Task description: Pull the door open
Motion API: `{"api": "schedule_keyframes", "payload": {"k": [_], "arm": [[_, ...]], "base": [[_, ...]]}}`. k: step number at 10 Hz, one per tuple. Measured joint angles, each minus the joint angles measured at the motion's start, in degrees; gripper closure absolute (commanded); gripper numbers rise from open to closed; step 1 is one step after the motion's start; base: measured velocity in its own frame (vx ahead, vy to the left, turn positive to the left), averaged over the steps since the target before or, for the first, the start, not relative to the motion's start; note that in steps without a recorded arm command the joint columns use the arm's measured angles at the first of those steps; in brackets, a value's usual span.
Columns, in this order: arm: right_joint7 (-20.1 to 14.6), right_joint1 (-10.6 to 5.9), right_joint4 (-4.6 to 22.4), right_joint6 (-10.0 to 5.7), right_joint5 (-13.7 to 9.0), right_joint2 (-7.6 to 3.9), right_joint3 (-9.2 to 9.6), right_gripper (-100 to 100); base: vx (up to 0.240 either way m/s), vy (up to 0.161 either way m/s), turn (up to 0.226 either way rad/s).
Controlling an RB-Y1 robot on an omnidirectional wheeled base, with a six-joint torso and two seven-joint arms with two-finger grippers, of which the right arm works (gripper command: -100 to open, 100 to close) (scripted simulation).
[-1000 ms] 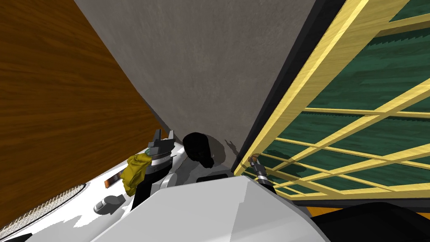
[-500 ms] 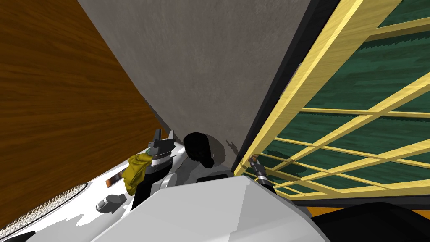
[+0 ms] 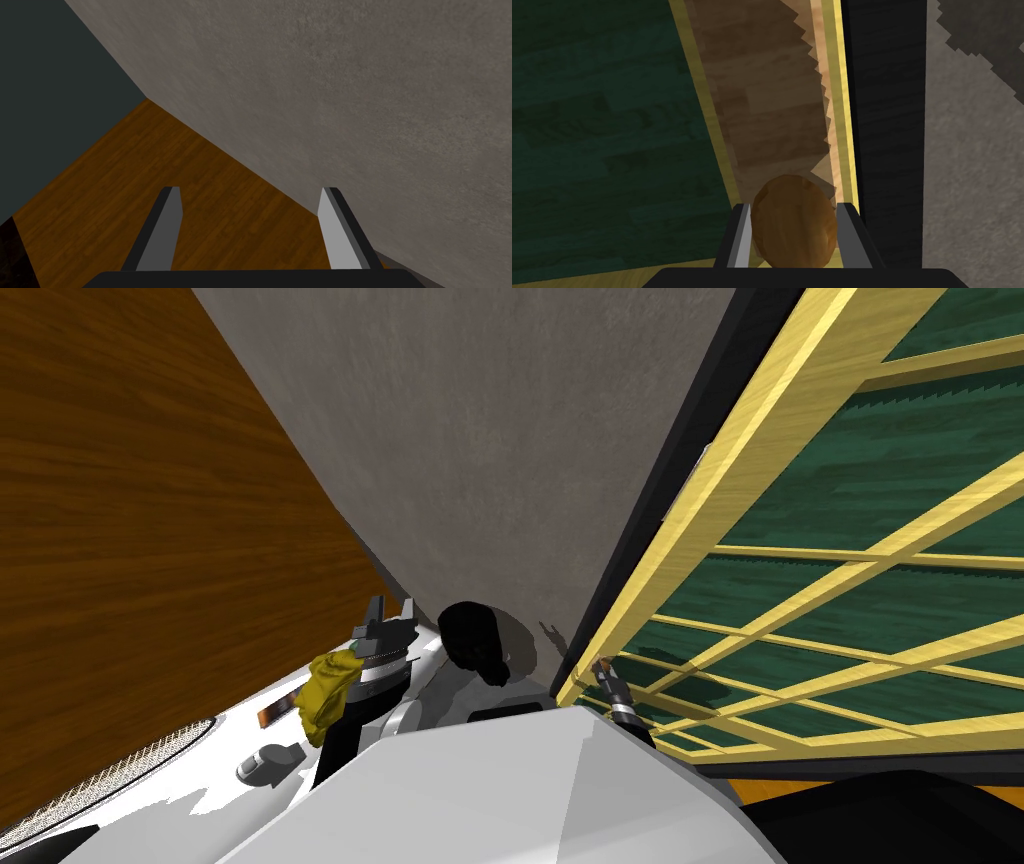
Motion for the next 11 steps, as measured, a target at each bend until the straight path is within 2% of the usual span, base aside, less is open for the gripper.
{"api": "schedule_keyframes", "payload": {"k": [11], "arm": [[-15.66,-1.54,0.87,0.24,-3.9,-0.73,2.98,100]], "base": [[-0.029,-0.009,0.013]]}}
